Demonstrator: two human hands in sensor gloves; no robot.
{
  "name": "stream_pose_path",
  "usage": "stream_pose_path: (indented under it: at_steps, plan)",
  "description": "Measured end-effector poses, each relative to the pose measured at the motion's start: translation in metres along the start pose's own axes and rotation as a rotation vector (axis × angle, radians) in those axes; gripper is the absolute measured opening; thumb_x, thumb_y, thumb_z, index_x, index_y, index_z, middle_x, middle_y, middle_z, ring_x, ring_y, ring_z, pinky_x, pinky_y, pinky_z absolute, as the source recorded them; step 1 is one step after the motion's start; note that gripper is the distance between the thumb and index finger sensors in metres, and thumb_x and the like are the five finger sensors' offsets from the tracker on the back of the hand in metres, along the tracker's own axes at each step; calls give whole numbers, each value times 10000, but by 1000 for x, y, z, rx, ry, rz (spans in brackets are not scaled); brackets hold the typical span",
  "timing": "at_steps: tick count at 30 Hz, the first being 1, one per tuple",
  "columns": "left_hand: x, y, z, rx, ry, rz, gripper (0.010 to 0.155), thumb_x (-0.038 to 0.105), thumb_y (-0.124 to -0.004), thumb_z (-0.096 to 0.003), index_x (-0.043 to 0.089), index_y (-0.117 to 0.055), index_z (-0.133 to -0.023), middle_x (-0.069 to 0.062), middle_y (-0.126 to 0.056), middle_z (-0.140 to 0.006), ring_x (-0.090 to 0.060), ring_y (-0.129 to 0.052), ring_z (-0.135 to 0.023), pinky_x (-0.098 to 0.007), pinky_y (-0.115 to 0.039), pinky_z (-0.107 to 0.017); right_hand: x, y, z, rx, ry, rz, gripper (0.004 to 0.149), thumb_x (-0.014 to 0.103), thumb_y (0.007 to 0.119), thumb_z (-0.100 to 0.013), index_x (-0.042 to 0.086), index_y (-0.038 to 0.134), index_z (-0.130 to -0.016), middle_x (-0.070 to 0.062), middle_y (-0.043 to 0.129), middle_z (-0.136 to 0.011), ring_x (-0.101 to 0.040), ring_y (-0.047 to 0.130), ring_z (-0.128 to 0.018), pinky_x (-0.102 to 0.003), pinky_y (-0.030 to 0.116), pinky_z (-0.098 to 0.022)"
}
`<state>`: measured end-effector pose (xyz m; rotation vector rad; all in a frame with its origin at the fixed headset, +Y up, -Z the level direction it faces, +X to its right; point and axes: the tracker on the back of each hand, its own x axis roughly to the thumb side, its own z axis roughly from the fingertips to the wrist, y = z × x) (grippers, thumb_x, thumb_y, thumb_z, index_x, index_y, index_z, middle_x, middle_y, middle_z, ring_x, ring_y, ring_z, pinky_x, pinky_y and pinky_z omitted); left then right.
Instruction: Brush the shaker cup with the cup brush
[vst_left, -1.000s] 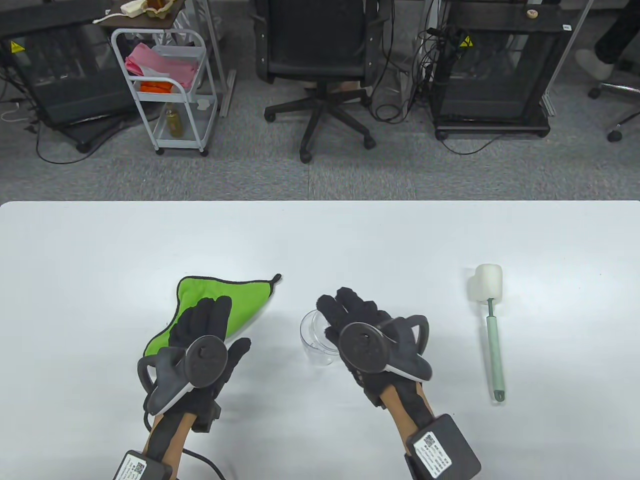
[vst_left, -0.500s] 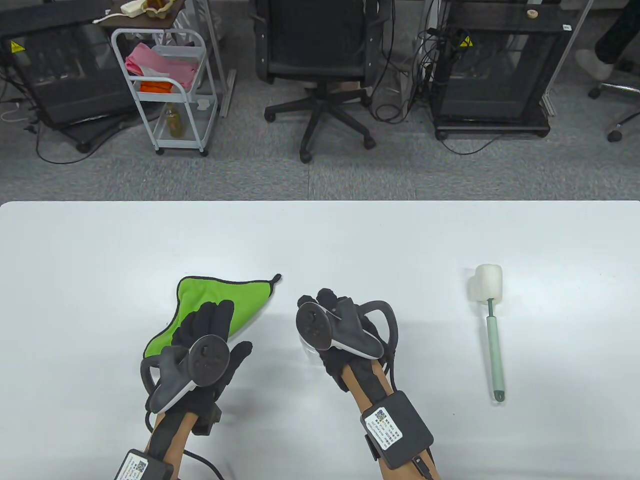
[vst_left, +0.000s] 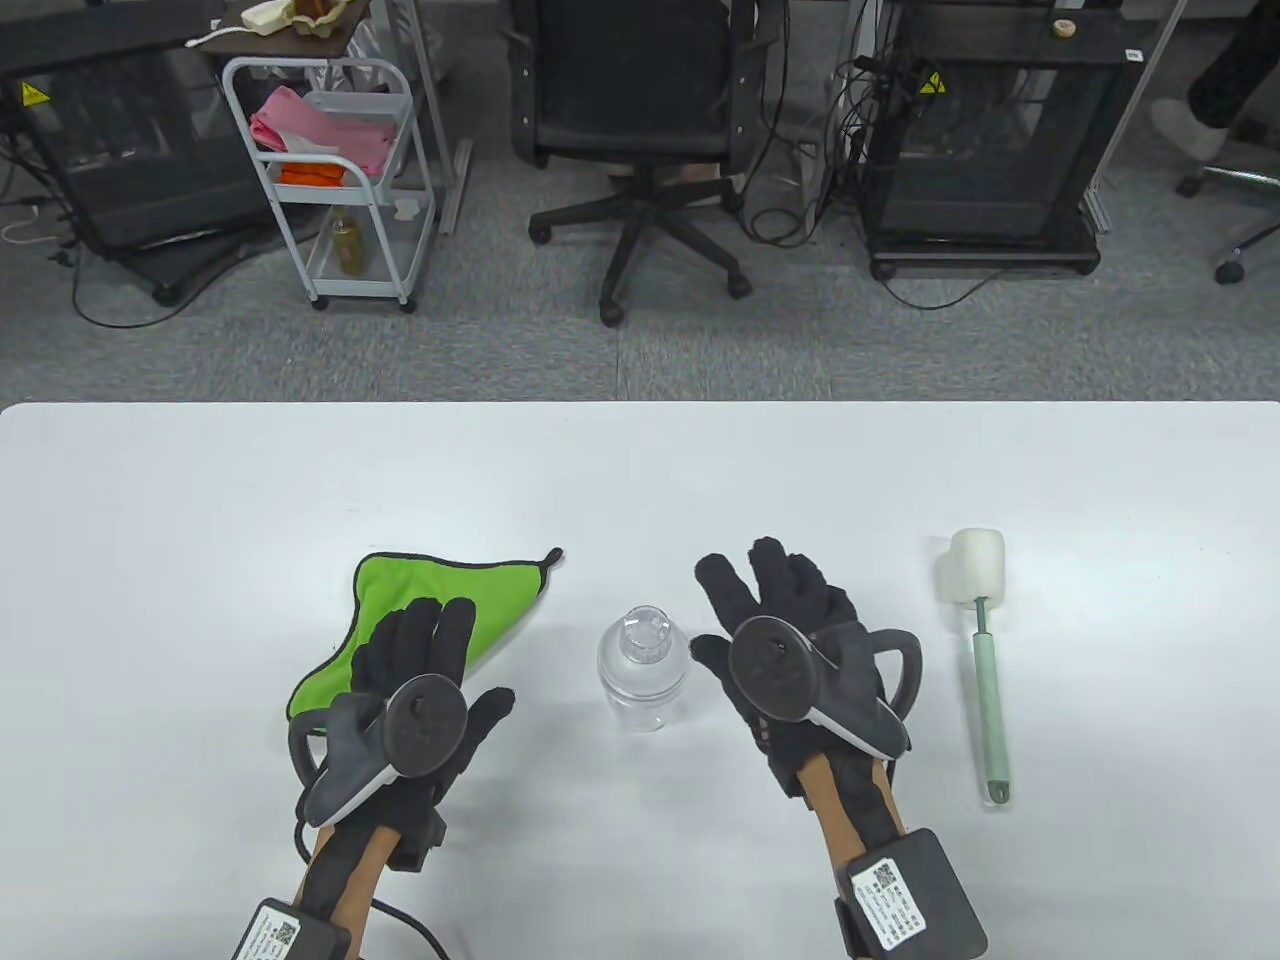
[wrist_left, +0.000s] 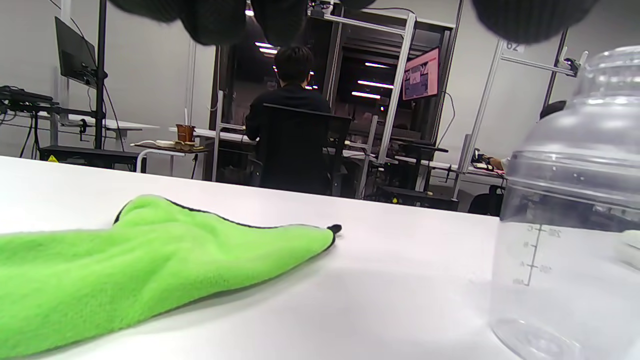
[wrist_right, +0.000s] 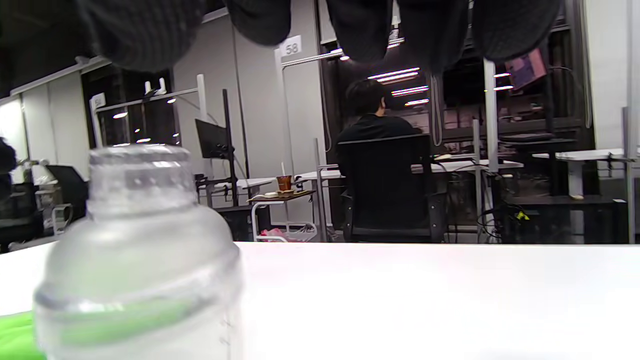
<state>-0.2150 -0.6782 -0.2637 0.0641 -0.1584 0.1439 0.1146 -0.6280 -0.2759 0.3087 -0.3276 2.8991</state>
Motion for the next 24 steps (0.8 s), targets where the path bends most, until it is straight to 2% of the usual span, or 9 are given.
stream_pose_path:
  at_steps: [2, 4, 6, 7, 8, 9, 11, 13, 24]
  plan:
    - [0, 0, 0, -3, -2, -7, 881, 660, -647, -419, 285, -282, -1127, -204, -379, -1228, -602, -453, -1090, -687, -447, -714, -12, 9, 10, 10, 16, -20, 748, 575, 743, -392, 352, 473, -1053, -230, 507, -1120, -555, 593, -965, -690, 580, -648]
    - [0, 0, 0, -2, 2, -11, 877, 663, -647, -417, 308, -274, -1126, -209, -355, -1234, -629, -422, -1083, -704, -437, -708, -23, 21, 22, 23, 32, -13, 775, 601, 728, -391, 345, 433, -1061, -231, 413, -1137, -584, 438, -985, -717, 484, -663]
    - [-1, -3, 2, -21, 11, -18, 892, 674, -641, -415, 312, -241, -1125, -218, -316, -1238, -654, -382, -1072, -716, -420, -704, -30, 30, 33, -24, 31, -16, 822, 646, 727, -367, 330, 433, -1066, -233, 405, -1139, -592, 417, -979, -731, 457, -653]
    - [-2, -4, 1, -22, 10, -21, 897, 679, -640, -412, 315, -231, -1123, -223, -308, -1236, -662, -375, -1068, -722, -418, -700, -30, 31, 33, 16, 29, -32, 837, 652, 730, -352, 311, 443, -1060, -250, 424, -1127, -602, 421, -971, -736, 453, -649]
    - [-2, -5, 1, -31, 14, -24, 901, 681, -638, -413, 316, -220, -1122, -226, -297, -1237, -665, -366, -1068, -725, -413, -700, -33, 33, 35, 90, 27, -34, 847, 651, 716, -376, 314, 374, -1074, -235, 335, -1146, -592, 340, -993, -745, 390, -663]
    - [-2, -6, 1, -35, 16, -23, 910, 687, -634, -411, 317, -200, -1120, -230, -282, -1237, -670, -359, -1067, -730, -410, -700, -36, 33, 36, 91, 38, -15, 859, 670, 701, -377, 315, 350, -1077, -233, 316, -1147, -591, 327, -993, -743, 382, -664]
    - [-2, -7, 0, -32, 18, -20, 916, 686, -635, -410, 317, -183, -1117, -235, -266, -1235, -672, -346, -1067, -737, -403, -698, -40, 36, 36, 50, 39, -26, 856, 668, 714, -365, 311, 386, -1071, -238, 359, -1140, -589, 371, -988, -742, 403, -659]
    - [-2, -7, 0, -33, 16, -18, 916, 689, -632, -409, 325, -176, -1115, -231, -262, -1236, -668, -346, -1072, -739, -404, -700, -43, 39, 34, 83, 52, -31, 853, 668, 710, -369, 310, 384, -1071, -237, 359, -1139, -585, 372, -990, -742, 398, -660]
    - [-1, -12, 0, -38, 22, -48, 889, 682, -635, -411, 355, -205, -1117, -221, -284, -1240, -649, -372, -1083, -743, -415, -701, -45, 45, 36, 107, 73, -26, 842, 666, 715, -364, 300, 432, -1067, -236, 416, -1133, -581, 440, -983, -742, 426, -657]
